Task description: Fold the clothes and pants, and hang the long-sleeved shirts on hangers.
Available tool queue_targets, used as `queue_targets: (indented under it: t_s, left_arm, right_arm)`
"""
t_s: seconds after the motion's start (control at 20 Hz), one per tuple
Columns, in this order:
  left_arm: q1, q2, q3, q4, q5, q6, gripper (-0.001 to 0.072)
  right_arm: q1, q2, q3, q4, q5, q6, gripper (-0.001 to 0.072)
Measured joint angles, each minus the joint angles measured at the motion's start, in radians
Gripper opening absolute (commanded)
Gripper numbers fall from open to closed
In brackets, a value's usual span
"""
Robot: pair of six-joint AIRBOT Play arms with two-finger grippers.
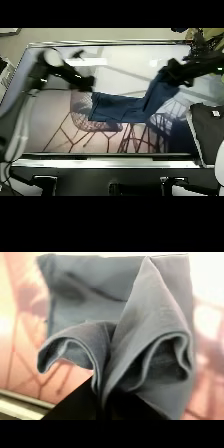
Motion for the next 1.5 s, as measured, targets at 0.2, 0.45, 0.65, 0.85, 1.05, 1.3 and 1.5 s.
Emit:
queue_targets:
  t_s: [0.2,0.45,0.65,0.85,1.05,1.3,1.5]
  left_arm:
    - [0.166,0.148,0.0,0.11,-0.128,0.032,0.0016]
    - [0.315,0.251,-0.004,0.149,-0.18,0.044,0.0016]
    - [0.368,0.275,-0.023,0.138,-0.187,0.047,0.0016]
    - [0.382,0.282,-0.064,0.128,-0.181,0.048,0.0016]
    - [0.386,0.283,-0.109,0.097,-0.172,0.052,0.0016]
    - [0.386,0.285,-0.13,0.079,-0.164,0.058,0.0016]
    - [0.386,0.285,-0.134,0.075,-0.163,0.061,0.0016]
  right_arm:
    - [0.188,-0.065,0.0,-0.006,-0.105,0.073,0.0033]
    - [0.348,-0.19,0.0,-0.007,-0.271,0.122,0.0033]
    - [0.418,-0.298,0.0,-0.006,-0.391,0.138,0.0033]
    - [0.455,-0.388,0.0,-0.001,-0.486,0.147,0.0034]
    - [0.467,-0.449,0.0,0.023,-0.547,0.149,0.014]
    - [0.471,-0.474,0.0,0.135,-0.573,0.127,0.0387]
    - [0.457,-0.432,0.0,0.341,-0.543,0.008,0.045]
